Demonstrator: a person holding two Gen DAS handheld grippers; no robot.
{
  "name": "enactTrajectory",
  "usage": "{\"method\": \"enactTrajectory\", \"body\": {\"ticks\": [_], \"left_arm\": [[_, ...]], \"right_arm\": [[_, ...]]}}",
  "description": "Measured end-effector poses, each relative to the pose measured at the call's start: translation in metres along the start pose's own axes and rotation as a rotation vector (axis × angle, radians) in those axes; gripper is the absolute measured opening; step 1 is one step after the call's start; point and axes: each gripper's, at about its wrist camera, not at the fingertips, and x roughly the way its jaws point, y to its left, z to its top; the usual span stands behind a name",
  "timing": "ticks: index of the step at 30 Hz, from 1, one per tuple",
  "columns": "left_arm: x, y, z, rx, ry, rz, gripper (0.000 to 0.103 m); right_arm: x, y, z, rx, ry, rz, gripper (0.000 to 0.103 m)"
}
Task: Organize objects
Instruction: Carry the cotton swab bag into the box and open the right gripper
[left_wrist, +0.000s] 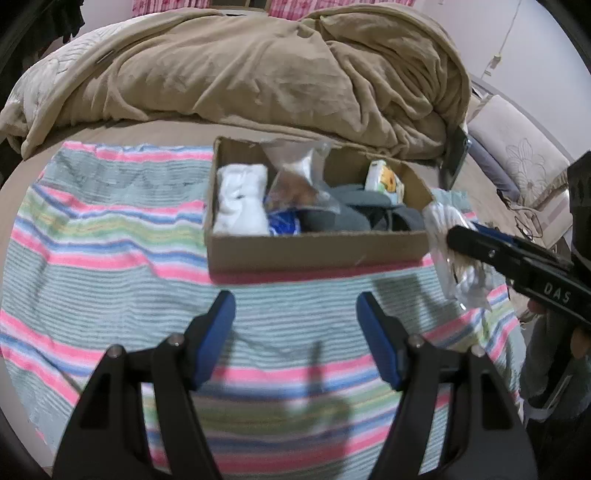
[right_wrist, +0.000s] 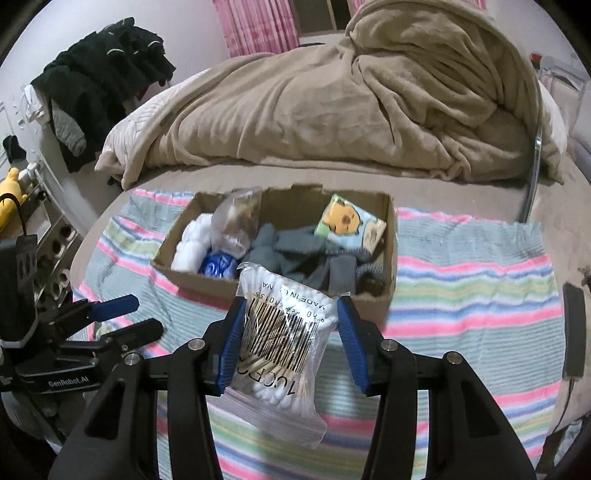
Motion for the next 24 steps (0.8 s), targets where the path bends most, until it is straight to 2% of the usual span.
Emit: {"method": "enactTrajectory", "body": {"ticks": [13, 24], "left_arm": [[0.009, 0.012, 0.043, -0.003, -0.063, 0.021, 0.07], [0.024, 0.012, 0.06, 0.001, -0.083, 0.02, 0.07]], "right_arm": [[0.027, 0.007, 0.04, -0.112, -0.059, -0.043, 0.052], [0.06, 0.0, 0.056, -0.131, -0.047, -0.055, 0.051]]}}
